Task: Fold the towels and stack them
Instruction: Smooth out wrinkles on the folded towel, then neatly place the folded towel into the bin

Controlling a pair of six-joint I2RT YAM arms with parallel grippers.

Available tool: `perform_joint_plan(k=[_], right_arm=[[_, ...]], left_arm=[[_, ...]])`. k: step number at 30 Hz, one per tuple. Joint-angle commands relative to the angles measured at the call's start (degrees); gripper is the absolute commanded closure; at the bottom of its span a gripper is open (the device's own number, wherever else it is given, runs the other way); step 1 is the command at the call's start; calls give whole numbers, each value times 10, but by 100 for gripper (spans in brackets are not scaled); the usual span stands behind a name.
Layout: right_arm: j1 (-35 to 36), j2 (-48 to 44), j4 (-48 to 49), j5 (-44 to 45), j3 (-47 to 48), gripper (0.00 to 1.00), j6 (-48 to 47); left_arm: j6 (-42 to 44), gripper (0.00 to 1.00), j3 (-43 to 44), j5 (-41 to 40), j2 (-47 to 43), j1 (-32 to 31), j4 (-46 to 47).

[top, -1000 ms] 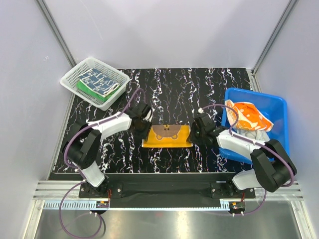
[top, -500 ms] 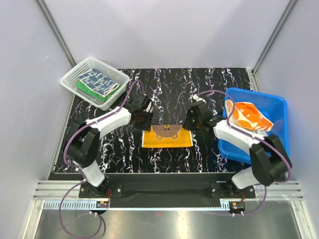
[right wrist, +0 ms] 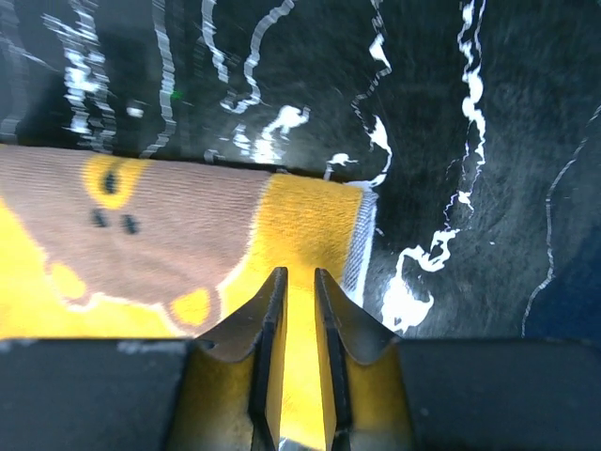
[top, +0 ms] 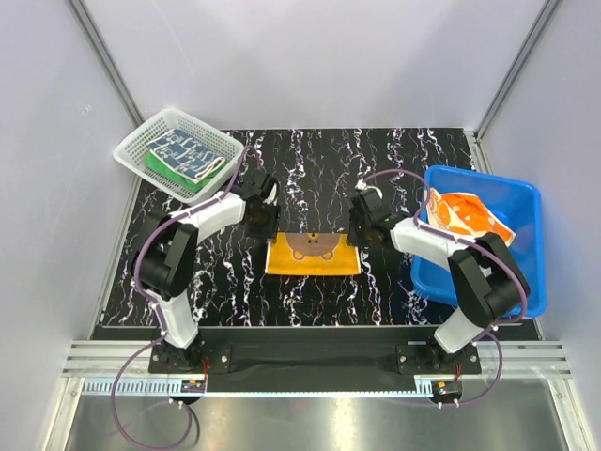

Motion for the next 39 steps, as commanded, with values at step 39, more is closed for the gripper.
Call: perform_joint_plan(k=[39], right_arm=[[-8,-134,2,16,-25,62,-28]], left_arm=[[-92,52,-162,126,-48,28,109]])
